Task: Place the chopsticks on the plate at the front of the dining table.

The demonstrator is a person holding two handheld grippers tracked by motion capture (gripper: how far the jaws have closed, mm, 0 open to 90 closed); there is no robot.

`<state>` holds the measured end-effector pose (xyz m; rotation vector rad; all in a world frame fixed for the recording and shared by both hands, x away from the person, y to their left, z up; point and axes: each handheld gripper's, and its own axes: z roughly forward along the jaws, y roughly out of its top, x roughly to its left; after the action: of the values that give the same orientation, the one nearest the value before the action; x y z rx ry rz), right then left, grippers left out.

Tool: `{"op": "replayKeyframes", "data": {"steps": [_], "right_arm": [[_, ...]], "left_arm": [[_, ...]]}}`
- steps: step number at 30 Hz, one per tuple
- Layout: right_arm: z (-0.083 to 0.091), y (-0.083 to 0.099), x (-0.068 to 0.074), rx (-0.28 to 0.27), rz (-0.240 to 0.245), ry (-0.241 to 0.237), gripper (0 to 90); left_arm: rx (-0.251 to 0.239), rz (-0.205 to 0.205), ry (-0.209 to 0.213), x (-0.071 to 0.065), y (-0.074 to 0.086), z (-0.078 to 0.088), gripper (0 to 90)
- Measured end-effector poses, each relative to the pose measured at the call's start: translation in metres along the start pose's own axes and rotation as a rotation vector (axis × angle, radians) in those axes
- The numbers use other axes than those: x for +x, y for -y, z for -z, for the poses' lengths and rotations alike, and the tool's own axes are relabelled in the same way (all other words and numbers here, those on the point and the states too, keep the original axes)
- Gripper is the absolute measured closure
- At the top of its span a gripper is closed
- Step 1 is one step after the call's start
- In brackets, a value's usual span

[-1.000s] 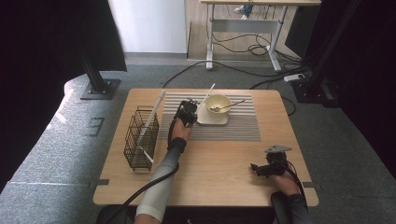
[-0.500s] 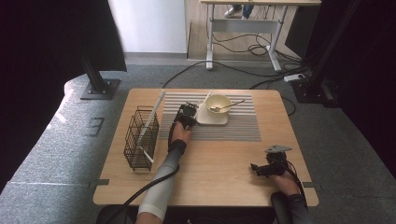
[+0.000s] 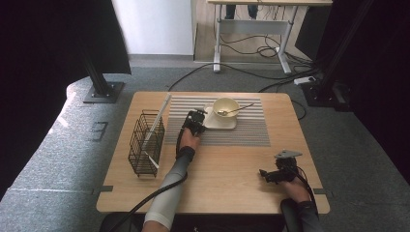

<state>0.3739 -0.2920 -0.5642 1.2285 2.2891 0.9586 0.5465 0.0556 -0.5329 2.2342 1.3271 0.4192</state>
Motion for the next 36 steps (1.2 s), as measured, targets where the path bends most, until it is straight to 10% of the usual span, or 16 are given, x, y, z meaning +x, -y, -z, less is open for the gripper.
{"op": "replayKeyframes", "data": {"steps": [6,16,36], "right_arm": [[0.000,0.000,0.000,0.000,0.000,0.000,0.0],[0.000,0.000,0.000,0.000,0.000,0.000,0.0],[0.000,0.000,0.000,-0.002,0.001,0.000,0.0]], "left_arm": [[-0.008,-0.008,0.005,-0.003,0.002,-0.001,81.7],[-0.111,-0.057,0.061,0.001,0.006,0.024,48.1],[-0.083,-0.056,0.079,0.001,0.031,0.021,81.8]]}}
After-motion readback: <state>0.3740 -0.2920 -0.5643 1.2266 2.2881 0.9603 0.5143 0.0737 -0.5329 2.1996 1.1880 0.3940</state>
